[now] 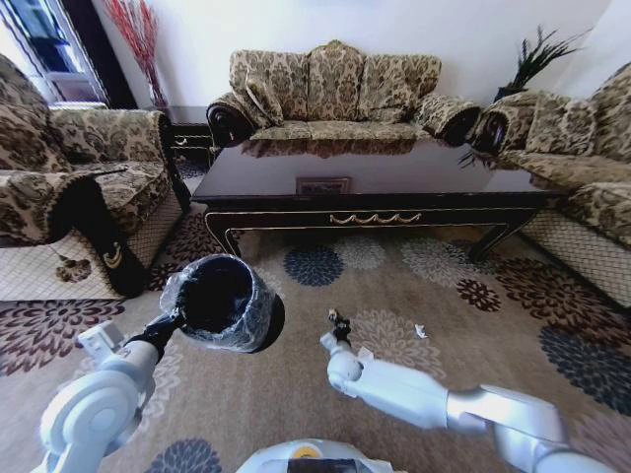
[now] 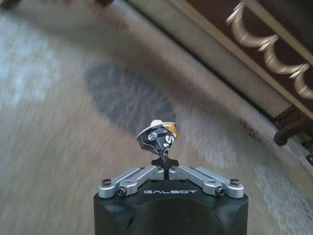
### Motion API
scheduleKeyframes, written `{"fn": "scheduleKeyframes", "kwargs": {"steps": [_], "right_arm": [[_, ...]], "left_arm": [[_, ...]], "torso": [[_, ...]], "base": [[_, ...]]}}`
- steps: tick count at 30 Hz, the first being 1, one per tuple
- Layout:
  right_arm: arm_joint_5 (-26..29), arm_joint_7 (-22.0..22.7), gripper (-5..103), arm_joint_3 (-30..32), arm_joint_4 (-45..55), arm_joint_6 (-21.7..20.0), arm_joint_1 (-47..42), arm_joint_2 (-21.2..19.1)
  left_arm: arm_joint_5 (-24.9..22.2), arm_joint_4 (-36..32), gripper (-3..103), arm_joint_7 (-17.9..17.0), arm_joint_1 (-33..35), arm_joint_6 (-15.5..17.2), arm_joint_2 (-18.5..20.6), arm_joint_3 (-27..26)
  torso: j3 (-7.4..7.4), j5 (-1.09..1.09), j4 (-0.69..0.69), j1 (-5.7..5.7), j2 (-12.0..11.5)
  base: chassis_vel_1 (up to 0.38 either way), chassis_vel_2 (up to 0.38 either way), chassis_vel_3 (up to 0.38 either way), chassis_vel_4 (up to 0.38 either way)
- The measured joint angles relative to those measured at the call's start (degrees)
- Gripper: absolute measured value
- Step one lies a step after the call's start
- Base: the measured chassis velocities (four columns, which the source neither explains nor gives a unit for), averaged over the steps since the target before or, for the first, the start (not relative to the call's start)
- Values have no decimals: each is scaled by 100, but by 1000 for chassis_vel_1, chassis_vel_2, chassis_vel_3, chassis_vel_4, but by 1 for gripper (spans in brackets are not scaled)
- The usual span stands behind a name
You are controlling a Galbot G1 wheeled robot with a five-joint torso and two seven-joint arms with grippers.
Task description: Move to the front of the table and pick up the trash from the floor, then place it into the trash bin.
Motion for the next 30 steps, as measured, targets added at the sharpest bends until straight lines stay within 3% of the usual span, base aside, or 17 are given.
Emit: {"fn": "scheduleKeyframes", "kwargs": {"steps": [6,9,11,14,15,18,19,20,22,24,25,28,29,30], "right_arm": [[324,-367,0,525,178,472,174,-38],[184,-869,0,958,230,1146,173,-54],[170,-984,0,1026,255,1262,179,-79],[168,-1637,0,1295,320,1921,288,-222],[168,-1637,0,1295,320,1921,288,-222],[192,-2588,0,1526,251,2811,428,-318],[275,-3123,0,1604,218,3184,488,-359],[275,-3123,0,1604,218,3184,488,-359],[542,-3967,0,1726,209,3721,579,-433],[754,-4417,0,1783,240,3979,614,-472],[754,-4417,0,1783,240,3979,614,-472],[1184,-5428,0,1883,561,4437,548,-584],[1184,-5428,0,1883,561,4437,548,-584],[1266,-5705,0,1887,671,4533,512,-619]], "left_arm": [[44,-23,4,0,96,-1,-106,73],[68,-68,4,4,174,-4,-188,122],[69,-85,4,4,186,-10,-205,133],[69,-125,4,8,218,-19,-216,168],[69,-125,4,8,218,-19,-216,168],[71,-87,4,8,214,-19,-152,157],[73,-73,4,8,217,-23,-132,144],[73,-73,4,8,217,-23,-132,144],[81,-70,4,8,253,-26,-121,140],[98,-72,4,8,281,-26,-126,141],[98,-72,4,8,281,-26,-126,141],[142,-93,4,7,331,-26,-174,165],[142,-93,4,7,331,-26,-174,165],[149,-99,4,7,340,-26,-183,168]], "torso": [[0,0,1,0,0],[0,0,1,0,0],[0,0,1,0,0],[0,0,-1,0,0],[0,0,-1,0,0],[0,0,0,0,0],[0,-1,0,0,0],[0,-1,0,0,0],[0,-1,0,0,0],[0,-1,-1,0,0],[0,-1,-1,0,0],[0,-1,0,0,0],[0,-1,0,0,0],[0,0,0,0,0]], "base": [[0,0,0,0],[0,0,0,0],[0,0,0,0],[0,0,0,0],[0,0,0,0],[0,0,0,0],[0,0,0,0],[0,0,0,0],[0,0,0,0],[0,0,0,0],[0,0,0,0],[0,0,0,0],[0,0,0,0],[0,0,0,0]]}}
